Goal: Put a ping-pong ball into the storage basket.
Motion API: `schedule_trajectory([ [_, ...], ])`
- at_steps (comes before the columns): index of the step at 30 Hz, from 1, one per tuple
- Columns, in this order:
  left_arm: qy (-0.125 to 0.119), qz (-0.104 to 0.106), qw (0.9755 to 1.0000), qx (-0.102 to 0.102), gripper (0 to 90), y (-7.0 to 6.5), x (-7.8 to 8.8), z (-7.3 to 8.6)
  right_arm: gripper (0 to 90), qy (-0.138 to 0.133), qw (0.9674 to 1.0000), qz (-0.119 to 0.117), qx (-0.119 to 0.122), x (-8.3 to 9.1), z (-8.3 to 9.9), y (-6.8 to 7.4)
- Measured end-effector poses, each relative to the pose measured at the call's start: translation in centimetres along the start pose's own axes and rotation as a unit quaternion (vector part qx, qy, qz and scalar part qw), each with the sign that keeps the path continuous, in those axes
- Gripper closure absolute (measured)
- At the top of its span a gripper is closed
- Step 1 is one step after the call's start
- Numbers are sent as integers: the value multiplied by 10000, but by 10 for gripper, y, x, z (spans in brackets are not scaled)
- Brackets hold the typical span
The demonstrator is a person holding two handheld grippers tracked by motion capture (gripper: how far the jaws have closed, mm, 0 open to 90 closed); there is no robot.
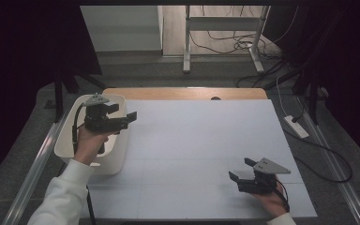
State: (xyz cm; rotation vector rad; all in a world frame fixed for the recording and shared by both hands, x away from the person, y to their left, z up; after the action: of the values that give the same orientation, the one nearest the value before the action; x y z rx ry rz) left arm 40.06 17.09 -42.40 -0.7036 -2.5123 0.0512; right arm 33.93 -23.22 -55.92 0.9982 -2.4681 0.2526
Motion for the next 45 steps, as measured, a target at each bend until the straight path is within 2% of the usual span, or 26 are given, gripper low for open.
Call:
schedule_trajectory([
  [10,-92,324,9993,-154,168,-28,5,-4,166,-15,10000,11,-17,1,1,-1],
  [12,-99,406,9990,-184,167,-33,5,-4,166,4,10000,24,-11,2,1,-1],
  [13,-109,524,9984,-175,167,-39,6,-3,166,6,10000,31,-10,2,1,-1],
  [17,-105,672,9974,-254,167,-53,5,-1,166,19,10000,51,-8,3,2,-1],
  [25,-58,861,9954,-411,167,-69,5,6,166,21,10000,71,20,3,2,-1],
  [37,5,1069,9932,-461,167,-85,2,21,166,26,10000,85,44,2,2,-2],
  [45,57,1226,9910,-540,167,-101,-3,33,166,23,9999,105,21,3,2,-2],
])
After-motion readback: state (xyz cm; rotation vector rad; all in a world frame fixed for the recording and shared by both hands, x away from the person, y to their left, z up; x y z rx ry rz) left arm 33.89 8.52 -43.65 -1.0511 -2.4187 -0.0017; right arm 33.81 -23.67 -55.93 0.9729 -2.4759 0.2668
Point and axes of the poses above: each handheld gripper's, and its own axes: x roughly backward along the jaws, z roughly out of its underside, y roughly to its left, the point moved 9 cm from there along -x, roughly forward along the jaws, and after that the axes turned 2 degrees about -z, right-handed, at the moved point
